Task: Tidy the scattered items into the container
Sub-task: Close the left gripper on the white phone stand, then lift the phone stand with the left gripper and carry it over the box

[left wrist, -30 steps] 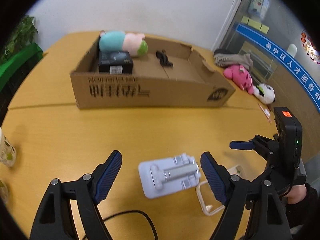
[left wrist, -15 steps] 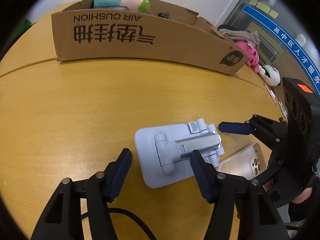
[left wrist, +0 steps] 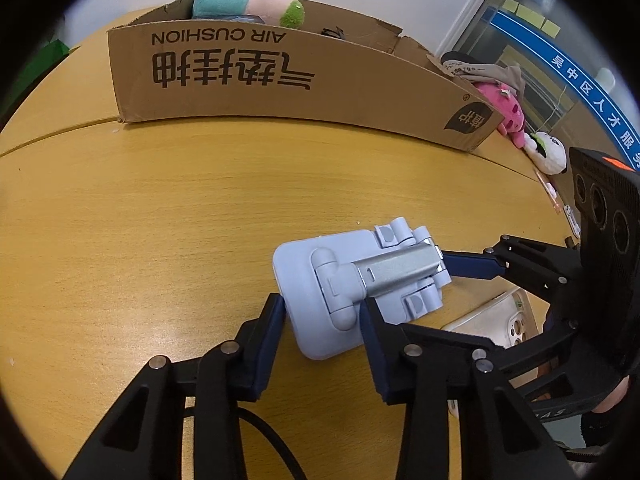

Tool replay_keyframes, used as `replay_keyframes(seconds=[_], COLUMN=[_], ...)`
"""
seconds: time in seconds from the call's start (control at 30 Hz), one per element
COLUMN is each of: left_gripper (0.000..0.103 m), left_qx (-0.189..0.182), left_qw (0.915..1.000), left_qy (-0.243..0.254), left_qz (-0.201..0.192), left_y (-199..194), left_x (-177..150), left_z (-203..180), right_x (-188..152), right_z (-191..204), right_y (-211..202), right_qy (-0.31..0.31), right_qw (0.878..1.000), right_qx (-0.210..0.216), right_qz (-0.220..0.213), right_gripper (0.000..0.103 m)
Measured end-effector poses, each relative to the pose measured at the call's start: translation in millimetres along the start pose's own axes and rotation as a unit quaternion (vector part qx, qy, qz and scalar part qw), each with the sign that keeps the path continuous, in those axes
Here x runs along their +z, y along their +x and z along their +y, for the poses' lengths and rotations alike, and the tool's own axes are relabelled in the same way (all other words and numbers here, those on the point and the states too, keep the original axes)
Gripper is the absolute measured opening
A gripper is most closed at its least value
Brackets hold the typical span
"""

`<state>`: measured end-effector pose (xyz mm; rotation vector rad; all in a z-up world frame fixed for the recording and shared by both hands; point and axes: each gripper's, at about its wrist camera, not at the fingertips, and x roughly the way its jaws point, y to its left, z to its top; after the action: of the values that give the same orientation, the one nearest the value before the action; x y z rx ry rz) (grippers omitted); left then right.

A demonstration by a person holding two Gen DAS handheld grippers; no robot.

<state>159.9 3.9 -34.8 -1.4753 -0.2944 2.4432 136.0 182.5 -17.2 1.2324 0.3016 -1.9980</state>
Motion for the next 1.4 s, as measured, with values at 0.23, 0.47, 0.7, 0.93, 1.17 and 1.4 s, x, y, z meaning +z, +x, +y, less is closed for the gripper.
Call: replay_keyframes(seconds=[0.23,0.47,0.7,0.93,1.17,1.4], left_gripper=[0.035,0.034,0.034,0.034,0.034,0.034], left_qx=[-0.001,0.005,0.015,0.018,0.025,0.035], left_qw=[0.9999,0.9999,0.9982,0.9909,0.9834,0.9782], left_qy=[-0.010,-0.004,0.022,0.056,0.073,0.073], left_qz=[-0.003,-0.008,-0.054,-0.121,-0.165,-0.191], left_y=[0,-2,-33,-78,-111,-128], left_x=[2,4,20,44,68,90], left_z=[1,-1,-13,-32,-45,-46], right_x=[1,0,9,35,61,89], right_z=[-6,-13,-9,0,8,11], right_y=[-1,-6,-30,-82,-121,-142], right_qy=[0.017,0.027,0.018,-0.008,-0.030,-0.048], right_qw=[1.000,0.999,0.998,0.991,0.980,0.971], right_qx=[-0.005,-0.007,-0.021,-0.052,-0.071,-0.076], right_qz=[-0.012,-0.024,-0.059,-0.126,-0.184,-0.223], right_gripper=[0.058,0.052,0.052,0.051,0.052,0.052])
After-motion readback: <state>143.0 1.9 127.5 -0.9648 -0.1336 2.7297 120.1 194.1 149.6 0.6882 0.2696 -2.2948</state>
